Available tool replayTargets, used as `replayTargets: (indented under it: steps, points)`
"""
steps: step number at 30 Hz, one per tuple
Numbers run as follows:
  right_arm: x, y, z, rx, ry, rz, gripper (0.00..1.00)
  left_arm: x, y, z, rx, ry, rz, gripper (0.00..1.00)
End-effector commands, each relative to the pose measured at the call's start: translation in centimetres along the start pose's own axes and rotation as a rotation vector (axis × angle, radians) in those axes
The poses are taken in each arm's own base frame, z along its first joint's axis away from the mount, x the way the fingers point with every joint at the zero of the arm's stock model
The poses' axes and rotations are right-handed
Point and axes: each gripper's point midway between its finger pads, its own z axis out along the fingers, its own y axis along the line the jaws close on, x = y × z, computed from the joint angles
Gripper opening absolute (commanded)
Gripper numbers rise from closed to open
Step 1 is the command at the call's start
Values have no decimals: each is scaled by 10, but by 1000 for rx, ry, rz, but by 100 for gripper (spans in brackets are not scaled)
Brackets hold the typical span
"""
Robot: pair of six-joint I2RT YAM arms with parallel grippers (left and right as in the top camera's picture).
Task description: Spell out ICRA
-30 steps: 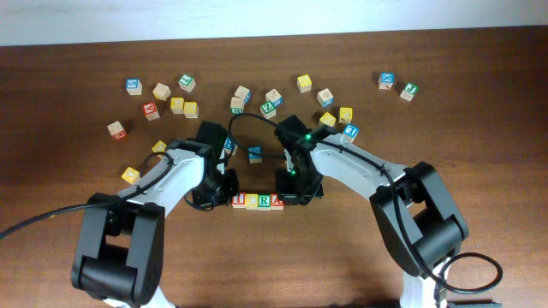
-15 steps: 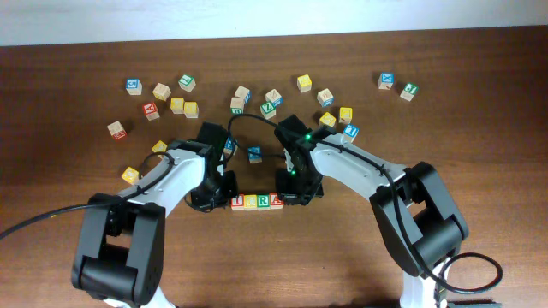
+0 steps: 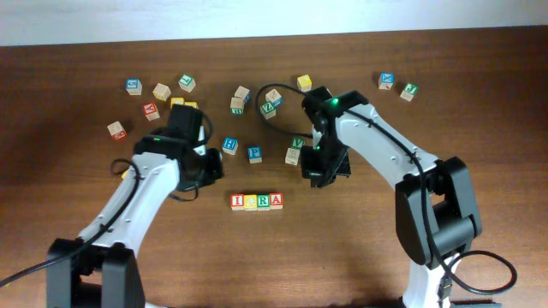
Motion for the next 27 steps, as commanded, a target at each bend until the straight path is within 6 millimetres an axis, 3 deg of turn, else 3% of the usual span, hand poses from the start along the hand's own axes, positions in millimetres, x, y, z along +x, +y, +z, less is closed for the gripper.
replayTargets:
  steps: [1,4,12,27]
  points:
    - [-6,-4,-9,-2,-28,-11,4,0,-34,8,64,-12,51,0]
    - [-7,-4,-9,1,-34,-12,4,9,-43,27,55,27,47,0]
    - [-17,-5,-10,12,-78,-21,4,23,-31,63,2,128,34,0]
    - [-17,-4,-10,11,-78,-23,5,35,-31,62,0,173,35,0]
